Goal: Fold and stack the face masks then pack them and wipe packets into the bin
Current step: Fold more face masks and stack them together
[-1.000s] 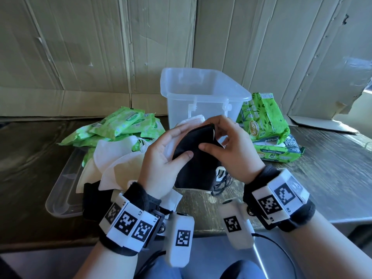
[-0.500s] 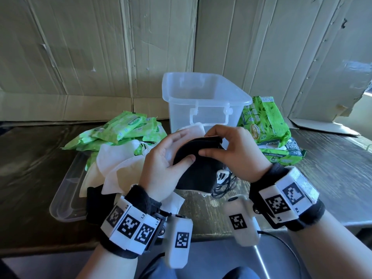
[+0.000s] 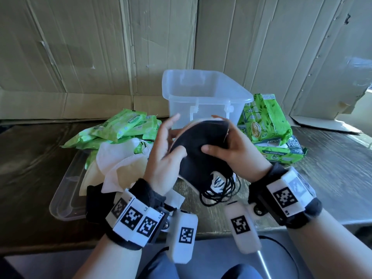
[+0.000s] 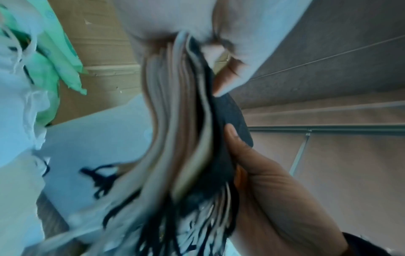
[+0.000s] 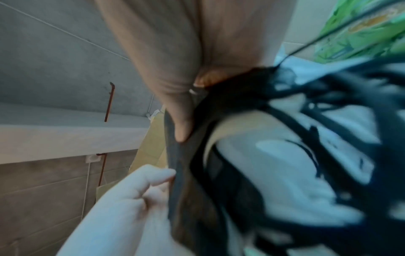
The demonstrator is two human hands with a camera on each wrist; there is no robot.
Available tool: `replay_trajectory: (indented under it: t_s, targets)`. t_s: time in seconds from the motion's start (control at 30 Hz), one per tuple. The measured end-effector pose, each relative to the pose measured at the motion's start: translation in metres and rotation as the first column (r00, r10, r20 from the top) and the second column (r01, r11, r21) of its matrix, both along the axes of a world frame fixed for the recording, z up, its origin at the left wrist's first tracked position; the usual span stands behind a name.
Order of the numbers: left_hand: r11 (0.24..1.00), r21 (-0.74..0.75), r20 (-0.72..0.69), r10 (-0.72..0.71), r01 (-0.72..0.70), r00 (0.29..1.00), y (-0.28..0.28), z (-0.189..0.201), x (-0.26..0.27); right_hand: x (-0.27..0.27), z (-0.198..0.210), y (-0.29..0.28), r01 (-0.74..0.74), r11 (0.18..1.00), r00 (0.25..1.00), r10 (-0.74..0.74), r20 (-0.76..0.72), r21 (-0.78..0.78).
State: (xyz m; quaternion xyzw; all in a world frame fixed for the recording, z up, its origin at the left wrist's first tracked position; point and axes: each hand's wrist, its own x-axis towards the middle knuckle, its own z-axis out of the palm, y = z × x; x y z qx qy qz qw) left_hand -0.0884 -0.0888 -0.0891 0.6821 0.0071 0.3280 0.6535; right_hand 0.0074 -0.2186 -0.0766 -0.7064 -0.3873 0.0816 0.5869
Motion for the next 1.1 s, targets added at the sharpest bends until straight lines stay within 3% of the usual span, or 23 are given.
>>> replay_trajectory:
  t_s: [0.1,0.2,0.27,0.4,0.47,0.57,0.67,0.77,0.87,1.0,1.1]
  targets:
    - [0.945,-0.278,-0.048,0.168,-0.174,0.985,-0.006,-0.004,0.006,0.001,-0.003,0.000,0.176,0.960,0.983,-0.182,0.008,0.220]
    - [0.906,-0.414,-0.171,0.018,-0.088,0.985,-0.016,-0.006,0.012,-0.004,-0.006,0.004,0.207,0.947,0.978,-0.206,-0.030,0.245]
    - [0.931,-0.361,-0.208,-0.028,-0.050,0.978,-0.025,-0.005,0.015,-0.009,-0.009,0.005,0.172,0.968,0.985,-0.168,-0.040,0.180]
    - [0.977,-0.190,-0.227,0.057,-0.101,0.972,-0.038,-0.007,0.016,-0.008,-0.013,-0.002,0.177,0.970,0.984,-0.171,-0.047,0.168]
    - [0.960,-0.222,-0.217,0.123,-0.172,0.968,-0.037,-0.009,0.015,-0.004,-0.010,-0.010,0.196,0.962,0.981,-0.194,-0.028,0.189]
    - [0.938,-0.318,-0.100,0.113,-0.139,0.989,-0.033,-0.011,0.012,0.000,-0.007,-0.018,0.219,0.948,0.976,-0.215,-0.044,0.230]
    - [0.986,-0.160,-0.008,0.051,-0.052,0.999,-0.032,-0.008,0.008,-0.003,-0.005,-0.023,0.238,0.945,0.968,-0.249,0.022,0.224]
    - [0.999,-0.036,-0.060,-0.027,0.025,0.998,-0.030,-0.007,0.009,0.000,-0.005,-0.028,0.266,0.957,0.930,-0.287,0.229,0.117]
    - [0.998,-0.028,-0.168,-0.059,0.055,0.984,-0.031,-0.005,0.009,-0.003,0.000,-0.033,0.172,0.985,0.928,-0.158,0.337,-0.012]
    - [0.999,-0.033,-0.201,0.033,-0.040,0.979,-0.028,-0.002,0.009,-0.008,0.000,-0.038,0.125,0.969,0.948,-0.053,0.315,-0.212]
    - [1.000,0.017,-0.192,0.026,-0.023,0.981,-0.018,-0.001,0.011,-0.010,0.009,-0.036,0.079,0.966,0.974,-0.022,0.228,-0.247]
